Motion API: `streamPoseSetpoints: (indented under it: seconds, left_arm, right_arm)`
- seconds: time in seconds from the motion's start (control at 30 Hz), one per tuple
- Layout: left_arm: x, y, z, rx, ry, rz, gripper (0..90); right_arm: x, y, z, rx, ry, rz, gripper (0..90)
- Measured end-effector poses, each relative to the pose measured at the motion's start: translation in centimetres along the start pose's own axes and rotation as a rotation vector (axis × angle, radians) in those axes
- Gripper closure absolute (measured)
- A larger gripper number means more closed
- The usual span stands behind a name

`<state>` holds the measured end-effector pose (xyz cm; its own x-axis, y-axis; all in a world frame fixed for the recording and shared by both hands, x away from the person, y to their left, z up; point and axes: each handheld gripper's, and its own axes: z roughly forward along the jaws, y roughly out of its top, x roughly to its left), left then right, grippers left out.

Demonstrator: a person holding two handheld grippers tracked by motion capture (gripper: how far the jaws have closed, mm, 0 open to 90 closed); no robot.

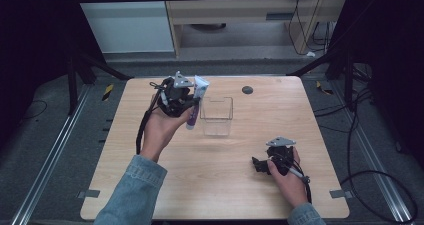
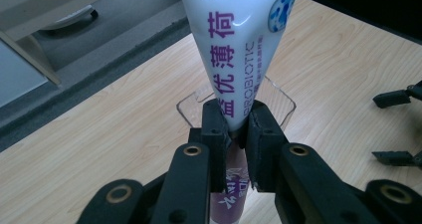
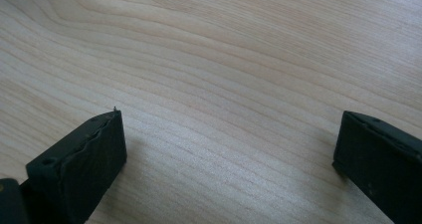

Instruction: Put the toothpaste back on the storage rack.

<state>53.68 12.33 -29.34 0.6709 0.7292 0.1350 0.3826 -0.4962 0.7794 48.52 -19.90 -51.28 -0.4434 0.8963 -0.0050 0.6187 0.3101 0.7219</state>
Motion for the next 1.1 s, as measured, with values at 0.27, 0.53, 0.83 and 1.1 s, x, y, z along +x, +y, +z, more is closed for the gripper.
streamPoseSetpoints:
  seconds: [0.27,0.53,0.83,1.1]
  left_arm:
    - [-0.4,1.2,-0.2,-0.02,0.002,0.008,80.0]
    - [-0.2,2.2,-1.0,-0.032,-0.01,-0.002,79.9]
    - [0.4,3.6,-0.1,-0.061,-0.035,-0.011,80.0]
    - [0.4,4.5,0.7,-0.081,-0.047,-0.004,79.9]
  right_arm:
    - [0.0,0.0,0.1,0.0,0.001,0.001,0.4]
    - [0.0,0.0,0.0,0.0,0.0,0.002,0.4]
    - [-0.1,0.1,0.1,-0.001,0.004,-0.004,0.4]
    - [-0.1,0.1,0.1,0.0,0.006,-0.003,0.4]
